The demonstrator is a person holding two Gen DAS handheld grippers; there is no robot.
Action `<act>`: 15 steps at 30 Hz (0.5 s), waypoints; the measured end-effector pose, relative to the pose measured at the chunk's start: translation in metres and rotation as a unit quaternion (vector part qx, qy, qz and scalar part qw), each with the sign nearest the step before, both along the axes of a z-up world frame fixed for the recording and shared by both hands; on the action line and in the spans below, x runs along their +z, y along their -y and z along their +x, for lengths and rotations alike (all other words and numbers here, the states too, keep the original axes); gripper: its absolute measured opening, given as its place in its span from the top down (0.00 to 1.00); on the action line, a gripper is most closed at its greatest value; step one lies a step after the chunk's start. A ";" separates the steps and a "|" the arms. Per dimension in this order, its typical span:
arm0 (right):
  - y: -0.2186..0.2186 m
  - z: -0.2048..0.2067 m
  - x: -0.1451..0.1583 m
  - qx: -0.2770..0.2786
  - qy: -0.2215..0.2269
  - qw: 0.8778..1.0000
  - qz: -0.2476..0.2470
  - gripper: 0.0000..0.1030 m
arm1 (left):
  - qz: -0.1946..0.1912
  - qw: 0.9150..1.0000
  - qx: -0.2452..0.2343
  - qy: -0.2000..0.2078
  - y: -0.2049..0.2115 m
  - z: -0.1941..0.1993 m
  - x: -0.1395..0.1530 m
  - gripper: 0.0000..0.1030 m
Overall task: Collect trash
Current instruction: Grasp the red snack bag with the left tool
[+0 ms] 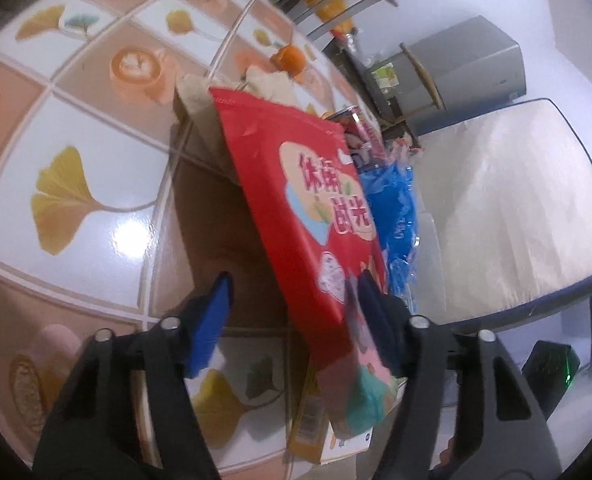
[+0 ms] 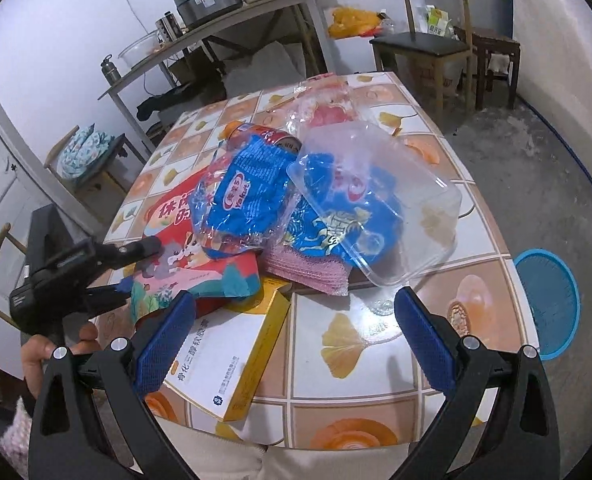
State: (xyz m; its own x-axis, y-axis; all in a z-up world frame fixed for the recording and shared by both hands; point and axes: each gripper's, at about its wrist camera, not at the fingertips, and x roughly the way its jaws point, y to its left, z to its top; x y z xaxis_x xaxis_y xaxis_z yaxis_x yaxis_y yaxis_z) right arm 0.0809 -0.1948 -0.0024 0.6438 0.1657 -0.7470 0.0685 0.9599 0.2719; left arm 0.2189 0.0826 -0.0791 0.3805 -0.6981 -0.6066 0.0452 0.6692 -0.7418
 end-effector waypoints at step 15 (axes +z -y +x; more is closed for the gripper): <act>0.005 -0.003 0.000 -0.004 0.000 1.000 0.008 0.06 | -0.021 1.000 0.006 -0.004 -0.011 -0.004 0.004 0.78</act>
State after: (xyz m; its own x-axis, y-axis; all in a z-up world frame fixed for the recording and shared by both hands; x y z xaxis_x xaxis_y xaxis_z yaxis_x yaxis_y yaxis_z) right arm 0.0774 -0.1995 -0.0022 0.6451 0.1732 -0.7442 0.0757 0.9547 0.2877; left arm 0.2150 0.0936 -0.0754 0.3851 -0.7177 -0.5802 0.0310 0.6384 -0.7691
